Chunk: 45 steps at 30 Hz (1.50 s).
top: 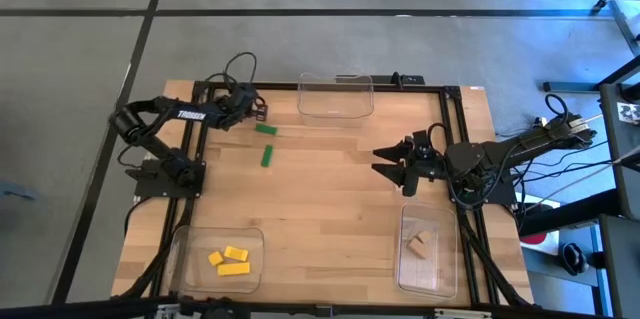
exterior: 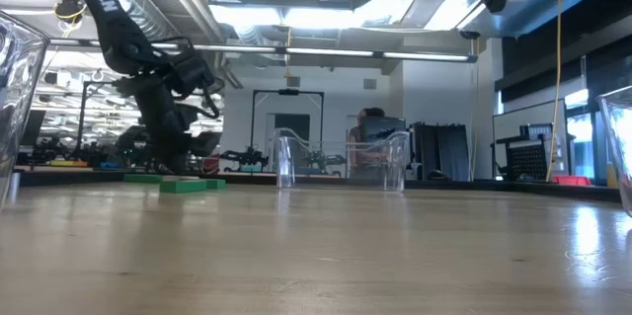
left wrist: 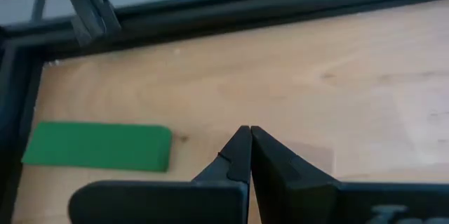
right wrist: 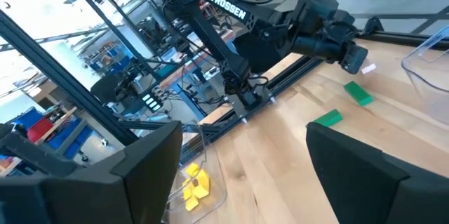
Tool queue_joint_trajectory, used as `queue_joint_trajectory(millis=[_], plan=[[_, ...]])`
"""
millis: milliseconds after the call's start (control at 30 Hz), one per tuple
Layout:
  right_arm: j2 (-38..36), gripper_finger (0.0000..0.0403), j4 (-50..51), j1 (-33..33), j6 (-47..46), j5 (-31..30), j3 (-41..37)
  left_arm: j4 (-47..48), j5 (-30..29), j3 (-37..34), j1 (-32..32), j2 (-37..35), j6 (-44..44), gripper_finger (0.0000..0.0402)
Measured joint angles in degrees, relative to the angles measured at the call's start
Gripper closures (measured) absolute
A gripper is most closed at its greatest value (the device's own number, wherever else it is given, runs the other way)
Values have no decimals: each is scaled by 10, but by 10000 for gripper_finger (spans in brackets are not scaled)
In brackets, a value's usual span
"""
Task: Sort & place blocks by color
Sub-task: Put the light brown block into bottom right transparent the bin
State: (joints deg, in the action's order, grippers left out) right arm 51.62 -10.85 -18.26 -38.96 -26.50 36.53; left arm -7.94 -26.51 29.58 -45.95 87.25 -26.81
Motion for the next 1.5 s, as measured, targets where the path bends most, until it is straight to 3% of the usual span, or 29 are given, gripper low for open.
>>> queue_joint_trajectory(millis=[700, 1133, 1500], plan=[[0, 95, 0, 0, 3, 0, 0, 25, 38, 2, 114, 7, -7, 401], [0, 95, 0, 0, 4, 1, 0, -54, 54, 0, 193, 9, -30, 401], [0, 95, 0, 0, 4, 1, 0, -60, 52, 0, 313, 23, -90, 401]])
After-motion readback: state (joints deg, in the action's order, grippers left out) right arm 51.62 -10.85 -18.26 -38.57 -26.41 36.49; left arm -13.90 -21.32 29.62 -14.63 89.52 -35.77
